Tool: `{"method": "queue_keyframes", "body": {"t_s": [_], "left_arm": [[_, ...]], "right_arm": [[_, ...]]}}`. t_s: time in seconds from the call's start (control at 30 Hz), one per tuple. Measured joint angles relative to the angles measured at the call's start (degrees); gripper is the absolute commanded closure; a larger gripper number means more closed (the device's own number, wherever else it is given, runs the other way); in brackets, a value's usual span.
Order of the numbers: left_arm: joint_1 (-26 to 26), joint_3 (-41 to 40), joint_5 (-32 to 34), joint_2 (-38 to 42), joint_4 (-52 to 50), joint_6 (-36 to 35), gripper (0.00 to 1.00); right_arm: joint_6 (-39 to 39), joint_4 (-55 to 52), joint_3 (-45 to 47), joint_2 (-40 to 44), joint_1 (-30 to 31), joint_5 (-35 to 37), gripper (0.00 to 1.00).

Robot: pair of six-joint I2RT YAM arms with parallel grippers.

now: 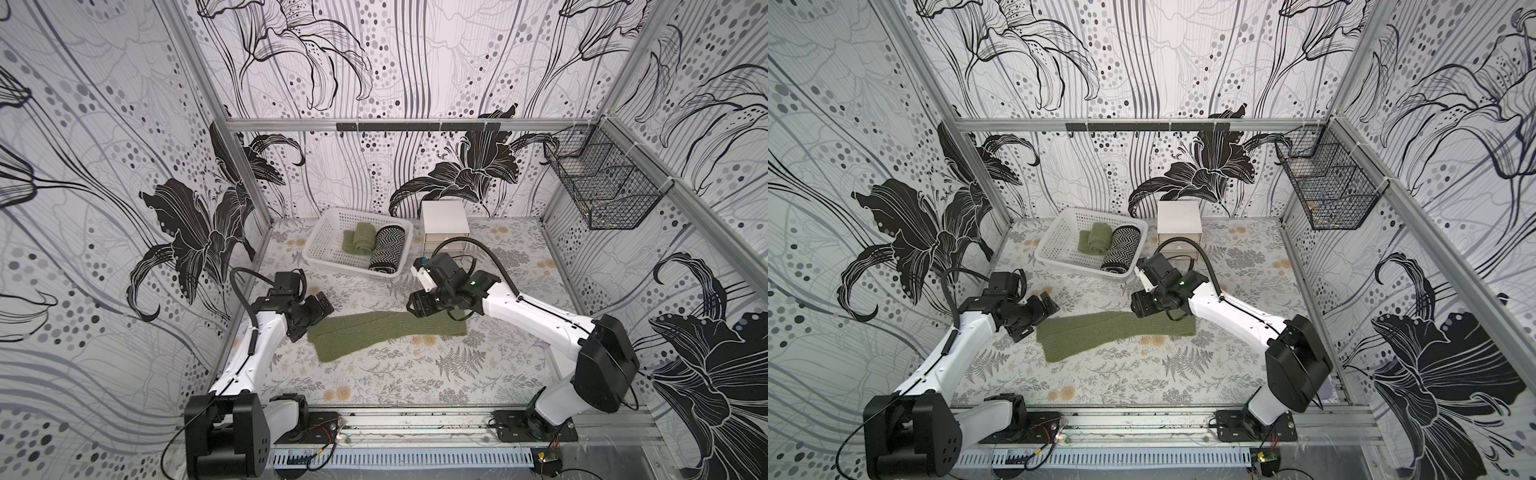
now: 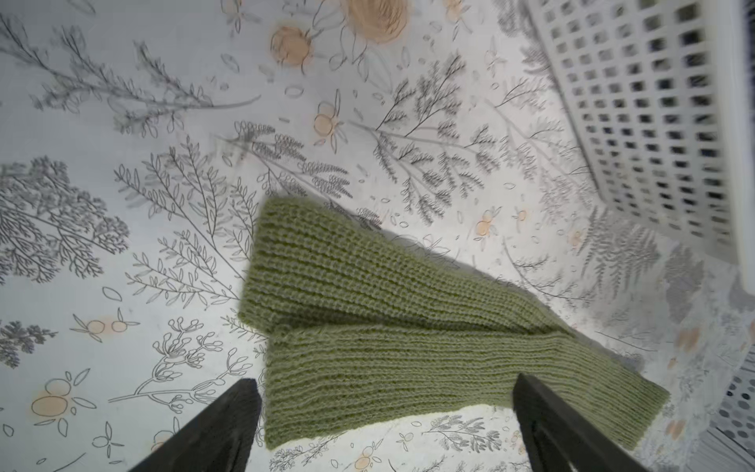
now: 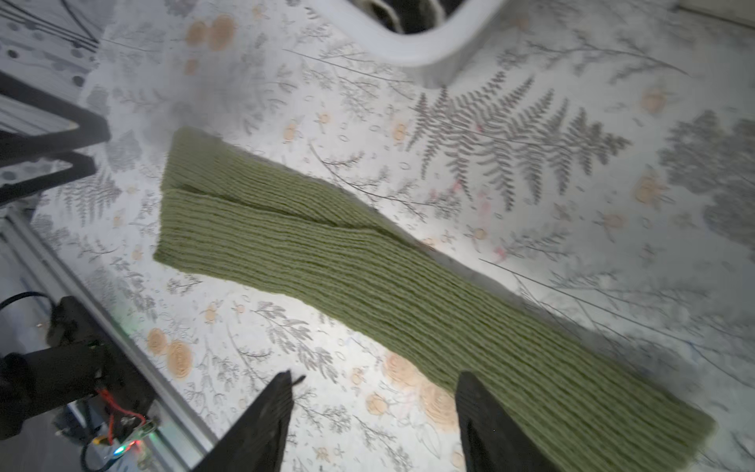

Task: Roll up the scarf and place it into the basket
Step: Fold the scarf at the center of the board.

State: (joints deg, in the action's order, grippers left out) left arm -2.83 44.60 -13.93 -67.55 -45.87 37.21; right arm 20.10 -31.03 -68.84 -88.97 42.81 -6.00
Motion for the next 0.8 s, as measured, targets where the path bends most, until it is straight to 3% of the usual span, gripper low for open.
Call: {"method": "queue_keyframes", "body": {"t_s": [0.43, 0.67, 0.8], "left_arm": [[2.58, -5.05, 6.19, 3.48, 0.81, 7.3, 0.01], [10.8, -5.53, 7.45, 0.07, 2.32, 9.2, 0.0], [15.54, -6.71, 8.2, -2.21, 3.76, 11.67, 0.05]], "right_arm": [[1.31, -4.17, 12.92, -3.56, -7.15, 10.4, 0.35], [1.73, -5.18, 13.6, -6.25, -12.46, 12.79, 0.35], [1.73, -6.71, 11.47, -7.15, -14.27, 14.71, 0.35]]}}
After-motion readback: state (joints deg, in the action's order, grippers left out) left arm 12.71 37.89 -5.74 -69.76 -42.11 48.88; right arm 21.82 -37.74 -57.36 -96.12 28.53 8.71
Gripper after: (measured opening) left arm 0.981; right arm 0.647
